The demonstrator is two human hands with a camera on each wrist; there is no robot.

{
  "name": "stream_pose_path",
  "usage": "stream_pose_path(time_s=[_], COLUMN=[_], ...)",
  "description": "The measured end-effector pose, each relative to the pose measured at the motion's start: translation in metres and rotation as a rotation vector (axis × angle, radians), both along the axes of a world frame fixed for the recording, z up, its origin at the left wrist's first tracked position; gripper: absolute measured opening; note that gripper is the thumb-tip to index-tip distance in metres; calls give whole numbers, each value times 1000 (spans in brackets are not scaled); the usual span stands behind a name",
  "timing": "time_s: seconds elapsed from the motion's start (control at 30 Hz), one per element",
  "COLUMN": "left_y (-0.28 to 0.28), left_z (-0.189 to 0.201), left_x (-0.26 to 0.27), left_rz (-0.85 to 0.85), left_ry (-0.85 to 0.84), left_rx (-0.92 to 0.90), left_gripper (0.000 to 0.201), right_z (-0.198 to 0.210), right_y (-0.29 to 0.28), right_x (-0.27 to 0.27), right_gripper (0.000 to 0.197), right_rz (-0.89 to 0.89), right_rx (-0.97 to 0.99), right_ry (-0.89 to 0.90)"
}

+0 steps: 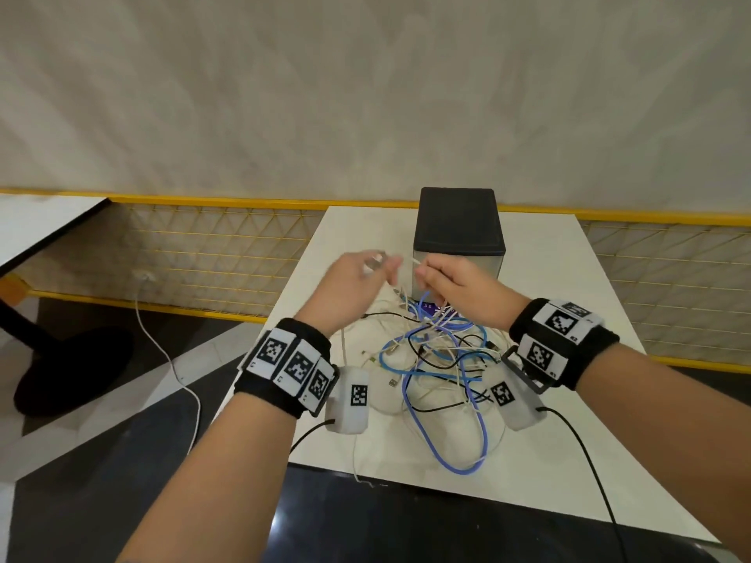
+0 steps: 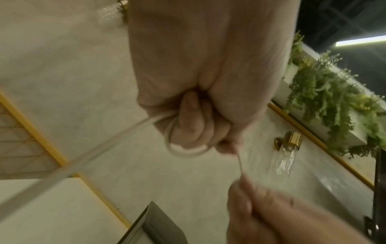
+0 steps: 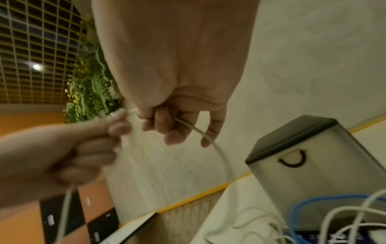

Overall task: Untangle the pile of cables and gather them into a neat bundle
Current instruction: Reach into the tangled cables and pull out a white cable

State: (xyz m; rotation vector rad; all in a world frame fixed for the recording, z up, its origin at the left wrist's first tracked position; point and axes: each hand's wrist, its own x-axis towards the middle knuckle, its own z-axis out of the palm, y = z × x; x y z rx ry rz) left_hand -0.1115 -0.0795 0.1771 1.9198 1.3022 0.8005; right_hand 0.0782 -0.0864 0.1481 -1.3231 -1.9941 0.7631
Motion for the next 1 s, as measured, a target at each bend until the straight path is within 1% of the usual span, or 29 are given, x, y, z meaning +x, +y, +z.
stream_pose_path(time_s=[0.07, 0.1, 0.13, 0.17, 0.2, 0.23, 0.27, 0.3, 0.33, 0.37, 0.4, 0.43, 0.5, 0.53, 0.63, 0.67, 0.7, 0.73, 0.77, 0.8, 0.87, 0.9, 0.93, 0.97, 1.0], left_y=[9, 15, 20, 24, 25, 23, 18, 12, 5, 1, 1, 3, 7, 9, 18, 21, 23, 25, 25, 22, 12, 7, 3, 2, 2], left_z=[8, 11, 12, 9, 7, 4, -1, -4, -6, -9, -15, -18, -20, -17, 2, 9, 12, 12, 9, 5, -7, -12, -16, -20, -21], left_x=[-8, -15, -22, -27, -30, -29, -24, -17, -9, -1, 4, 7, 8, 7, -7, -15, -22, -26, -27, -23, -10, -2, 5, 10, 13], left_rz=[266, 372, 430, 443, 440, 416, 338, 220, 100, 9, -35, -43, -5, 59, 347, 428, 471, 477, 440, 355, 90, -35, -117, -151, -150], left_ry=[-250, -310, -323, -298, -235, -143, -52, 23, 88, 151, 203, 230, 188, 133, -93, -122, -112, -71, -25, 4, 65, 121, 178, 219, 220], left_rx=[27, 42, 57, 89, 134, 203, 264, 298, 292, 253, 218, 190, 186, 213, 292, 287, 268, 262, 274, 297, 276, 234, 194, 165, 158], left_gripper=[38, 37, 33, 25, 18, 26, 40, 49, 50, 46, 38, 34, 35, 35, 33, 36, 37, 35, 32, 34, 45, 45, 38, 29, 25], right_z=[-11, -18, -24, -27, -29, -27, -25, -20, -15, -9, -4, 1, 5, 4, -17, -26, -32, -36, -37, -34, -23, -16, -10, -4, 0], right_y=[0, -1, -1, -2, -2, -2, -1, -1, 0, 1, 2, 3, 5, 5, -1, -4, -8, -10, -11, -12, -11, -10, -9, -9, -7], right_x=[9, 13, 15, 16, 15, 12, 9, 5, 0, -4, -7, -10, -11, -9, 5, 10, 14, 17, 17, 16, 9, 5, 2, -1, -2], right_gripper=[31, 31, 31, 30, 30, 30, 30, 29, 29, 28, 27, 26, 23, 23, 31, 32, 33, 32, 32, 32, 34, 33, 32, 30, 28], right_rz=[-3, -16, -27, -41, -62, -78, -81, -73, -55, -33, -14, -1, -14, -28, -41, -41, -54, -81, -106, -114, -79, -46, -14, 9, 16], right_rx=[-82, -113, -138, -159, -176, -189, -193, -183, -153, -104, -42, 18, 71, 38, -231, -310, -350, -360, -351, -317, -200, -125, -51, 12, 57], right_ry=[-93, -137, -154, -150, -133, -108, -89, -83, -95, -107, -115, -122, -122, -116, -167, -183, -179, -163, -148, -158, -226, -251, -257, -247, -226])
